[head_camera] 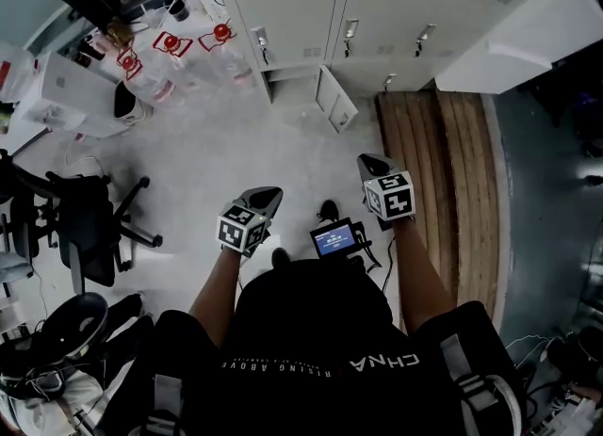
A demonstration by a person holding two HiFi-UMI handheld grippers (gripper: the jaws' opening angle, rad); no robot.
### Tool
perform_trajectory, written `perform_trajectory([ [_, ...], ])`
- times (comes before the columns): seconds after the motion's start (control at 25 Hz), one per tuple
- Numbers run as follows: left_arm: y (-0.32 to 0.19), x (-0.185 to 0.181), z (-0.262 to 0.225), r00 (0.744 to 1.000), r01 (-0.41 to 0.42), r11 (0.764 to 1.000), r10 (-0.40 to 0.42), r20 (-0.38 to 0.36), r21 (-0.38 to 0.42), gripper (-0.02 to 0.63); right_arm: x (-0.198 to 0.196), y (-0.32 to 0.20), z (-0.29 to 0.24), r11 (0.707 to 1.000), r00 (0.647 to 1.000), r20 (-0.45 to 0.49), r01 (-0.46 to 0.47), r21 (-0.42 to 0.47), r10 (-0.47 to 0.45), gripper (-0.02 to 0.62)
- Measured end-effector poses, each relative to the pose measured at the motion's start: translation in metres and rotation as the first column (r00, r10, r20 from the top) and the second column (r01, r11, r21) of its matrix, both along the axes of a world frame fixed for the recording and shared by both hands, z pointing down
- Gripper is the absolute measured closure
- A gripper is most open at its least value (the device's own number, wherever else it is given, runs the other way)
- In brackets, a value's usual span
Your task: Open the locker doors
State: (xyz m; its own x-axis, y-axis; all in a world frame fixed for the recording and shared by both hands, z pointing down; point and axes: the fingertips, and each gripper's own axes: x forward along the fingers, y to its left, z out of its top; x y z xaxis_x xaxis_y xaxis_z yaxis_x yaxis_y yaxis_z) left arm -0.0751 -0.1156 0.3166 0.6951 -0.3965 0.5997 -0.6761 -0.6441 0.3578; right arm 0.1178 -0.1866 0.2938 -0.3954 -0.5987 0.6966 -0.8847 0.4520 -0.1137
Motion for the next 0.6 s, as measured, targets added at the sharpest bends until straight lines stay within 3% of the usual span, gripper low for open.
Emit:
perform_trajectory([
  [0.24, 0.062, -0.055, -0.009, 0.996, 0.065, 0.998, -0.064, -0.062, 0.026, 0.586, -0.056, 0.072, -0.009, 1.0, 1.0, -0.017, -0.011, 0.013, 0.011, 0.56],
  [0.36, 0.088, -0.066, -0.017, 0.99, 0.087, 0.995, -0.081, -0.112, 0.05, 0.586, -0.082, 0.107, -0.018, 0.999, 0.999, -0.032, 0.009, 0.036, -0.008, 0.56],
  [0.6, 0.145, -0.077, -0.028, 0.99, 0.08, 0.995, -0.072, -0.125, 0.057, 0.586, -0.115, 0.175, -0.041, 0.996, 0.997, -0.053, 0.051, 0.067, -0.048, 0.56],
])
